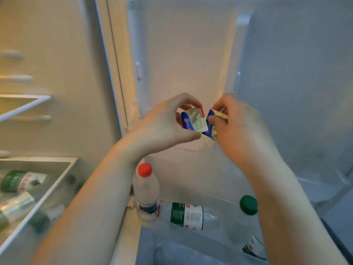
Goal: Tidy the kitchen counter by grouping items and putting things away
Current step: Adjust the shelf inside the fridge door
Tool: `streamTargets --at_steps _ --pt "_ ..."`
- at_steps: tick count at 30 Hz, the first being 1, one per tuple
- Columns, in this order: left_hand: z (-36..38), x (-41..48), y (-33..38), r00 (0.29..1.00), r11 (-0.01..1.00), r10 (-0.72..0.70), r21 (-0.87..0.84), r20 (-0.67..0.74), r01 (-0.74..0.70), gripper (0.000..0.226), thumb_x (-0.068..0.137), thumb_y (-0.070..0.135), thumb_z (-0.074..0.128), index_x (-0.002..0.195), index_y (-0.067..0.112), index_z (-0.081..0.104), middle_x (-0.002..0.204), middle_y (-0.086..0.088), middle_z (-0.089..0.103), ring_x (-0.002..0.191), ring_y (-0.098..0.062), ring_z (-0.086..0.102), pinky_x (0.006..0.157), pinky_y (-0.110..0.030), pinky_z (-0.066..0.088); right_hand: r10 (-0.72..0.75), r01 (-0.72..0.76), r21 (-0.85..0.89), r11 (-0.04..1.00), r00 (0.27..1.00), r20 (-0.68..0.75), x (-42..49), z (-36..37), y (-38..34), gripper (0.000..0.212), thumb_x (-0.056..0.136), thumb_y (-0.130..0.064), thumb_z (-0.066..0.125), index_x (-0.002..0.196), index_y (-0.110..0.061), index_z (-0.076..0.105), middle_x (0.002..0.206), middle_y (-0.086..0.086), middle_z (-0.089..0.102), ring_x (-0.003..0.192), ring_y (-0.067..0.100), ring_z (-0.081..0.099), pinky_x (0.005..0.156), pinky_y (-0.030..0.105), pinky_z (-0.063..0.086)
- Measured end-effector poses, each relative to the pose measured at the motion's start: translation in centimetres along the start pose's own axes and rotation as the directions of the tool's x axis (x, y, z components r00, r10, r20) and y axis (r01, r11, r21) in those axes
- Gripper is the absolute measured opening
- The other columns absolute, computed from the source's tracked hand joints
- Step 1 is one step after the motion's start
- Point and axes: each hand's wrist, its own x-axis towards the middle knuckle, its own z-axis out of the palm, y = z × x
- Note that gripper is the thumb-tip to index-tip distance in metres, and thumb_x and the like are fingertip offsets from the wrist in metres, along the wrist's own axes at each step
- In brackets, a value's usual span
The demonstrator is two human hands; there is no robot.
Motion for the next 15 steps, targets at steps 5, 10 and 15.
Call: streamTargets --at_steps 5,10,15 --pt "-1.8 -1.3 -1.5 0.981 0.993 -0.103 -0.077 -0.165 0.092 0.049 0.066 0.01 0.081 0.102 0.034 0.058 0.09 0.01 0.065 0.079 -0.007 0.064 0.079 -0.027 0.054 -0.098 0.097 0.151 0.984 0.995 0.003 0.5 2.8 -1.6 0.007 0.091 -0.017 0.056 0.094 -0.023 0.054 0.08 -0.007 0.053 0.079 0.02 0.053 0.065 0.034 0.043" --pt "-3.7 -2.8 -2.4 0.942 0.986 -0.155 -0.099 -0.297 0.13 0.047 0.071 0.001 0.076 0.1 0.035 0.061 0.093 0.01 0.068 0.083 -0.01 0.065 0.079 -0.02 0.053 -0.21 0.2 0.192 0.961 0.977 0.034 0.7 5.1 -3.3 0.019 0.091 -0.016 0.056 0.108 -0.024 0.056 0.103 -0.001 0.057 0.089 0.024 0.055 0.076 0.039 0.047" --pt "-5.4 -4.6 -2.5 0.908 0.986 -0.151 0.011 -0.39 0.168 0.049 0.075 0.003 0.072 0.099 0.043 0.058 0.095 0.014 0.067 0.084 -0.004 0.064 0.084 -0.023 0.052 -0.283 0.259 0.315 0.913 0.959 0.03 0.5 6.7 -5.1 0.025 0.089 -0.011 0.054 0.108 -0.026 0.06 0.098 -0.001 0.063 0.086 0.022 0.059 0.073 0.038 0.048"
